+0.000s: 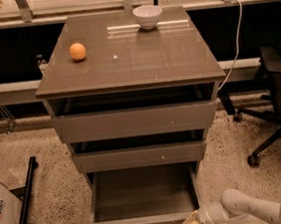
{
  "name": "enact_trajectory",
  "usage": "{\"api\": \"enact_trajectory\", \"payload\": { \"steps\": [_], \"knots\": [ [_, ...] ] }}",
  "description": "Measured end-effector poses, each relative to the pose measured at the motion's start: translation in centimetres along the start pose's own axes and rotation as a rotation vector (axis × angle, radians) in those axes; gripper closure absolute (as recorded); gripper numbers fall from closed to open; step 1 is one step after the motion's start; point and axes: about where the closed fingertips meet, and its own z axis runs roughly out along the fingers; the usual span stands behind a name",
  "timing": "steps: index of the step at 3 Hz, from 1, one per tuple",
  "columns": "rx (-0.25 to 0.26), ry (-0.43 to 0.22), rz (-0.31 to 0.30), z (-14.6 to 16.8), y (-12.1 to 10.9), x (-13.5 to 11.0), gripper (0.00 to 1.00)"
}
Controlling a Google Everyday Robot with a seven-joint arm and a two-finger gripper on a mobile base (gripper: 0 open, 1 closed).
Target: Close bottom drawer
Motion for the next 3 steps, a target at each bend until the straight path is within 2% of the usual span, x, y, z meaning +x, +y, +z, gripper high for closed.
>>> {"api": "enact_trajectory", "payload": {
  "steps": [1, 2, 3],
  "knots": [
    [0.011, -0.004, -0.002, -0.2, -0.6, -0.3, 1.0],
    [0.054, -0.027, -0.021, 0.6, -1.3, -1.2, 1.0],
    [0.089, -0.061, -0.066, 2.9, -3.0, -3.7, 1.0]
  ]
}}
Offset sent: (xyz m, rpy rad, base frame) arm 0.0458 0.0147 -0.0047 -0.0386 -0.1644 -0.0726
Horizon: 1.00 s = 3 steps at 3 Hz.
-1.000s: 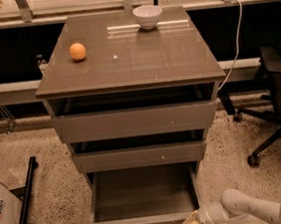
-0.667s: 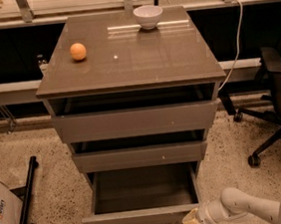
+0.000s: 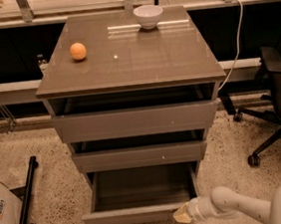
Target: Close bottom drawer
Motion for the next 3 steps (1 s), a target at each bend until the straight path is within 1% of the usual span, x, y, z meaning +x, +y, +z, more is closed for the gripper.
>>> {"api": "enact_trajectory", "payload": {
  "steps": [1, 2, 3],
  "knots": [
    [0.008, -0.014, -0.012, 0.8, -0.7, -0.8, 1.0],
    [0.035, -0.06, -0.044, 3.1, -3.6, -3.2, 1.0],
    [0.047, -0.074, -0.052, 3.2, -4.2, -3.8, 0.74]
  ]
}}
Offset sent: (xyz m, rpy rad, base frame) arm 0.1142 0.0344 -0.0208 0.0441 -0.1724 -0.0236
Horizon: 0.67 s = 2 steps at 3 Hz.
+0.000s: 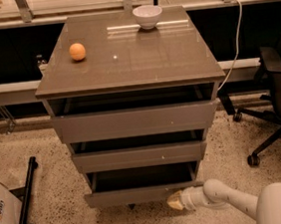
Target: Close bottom drawer
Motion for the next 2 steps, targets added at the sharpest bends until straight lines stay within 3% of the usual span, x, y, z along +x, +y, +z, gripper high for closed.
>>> {"api": "enact_trajectory", "payload": {
  "steps": [1, 2],
  "knots": [
    [0.046, -0.049, -0.029, 0.5, -2.7, -2.2, 0.51],
    [0.096, -0.086, -0.051, 0.4, -4.9, -4.0, 0.2]
  ]
}}
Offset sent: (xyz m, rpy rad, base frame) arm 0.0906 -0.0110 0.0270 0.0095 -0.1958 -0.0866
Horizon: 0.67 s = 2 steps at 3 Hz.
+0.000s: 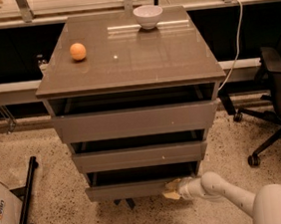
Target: Close bottom drawer
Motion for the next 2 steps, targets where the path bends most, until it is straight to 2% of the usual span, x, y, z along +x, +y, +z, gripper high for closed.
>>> {"api": "enact_trajectory", "payload": {
  "steps": [1, 2],
  "knots": [
    [-0.007, 0.002, 0.002, 0.16, 0.38, 0.13, 0.0],
    [-0.008, 0.002, 0.002, 0.19, 0.41, 0.13, 0.0]
  ]
}}
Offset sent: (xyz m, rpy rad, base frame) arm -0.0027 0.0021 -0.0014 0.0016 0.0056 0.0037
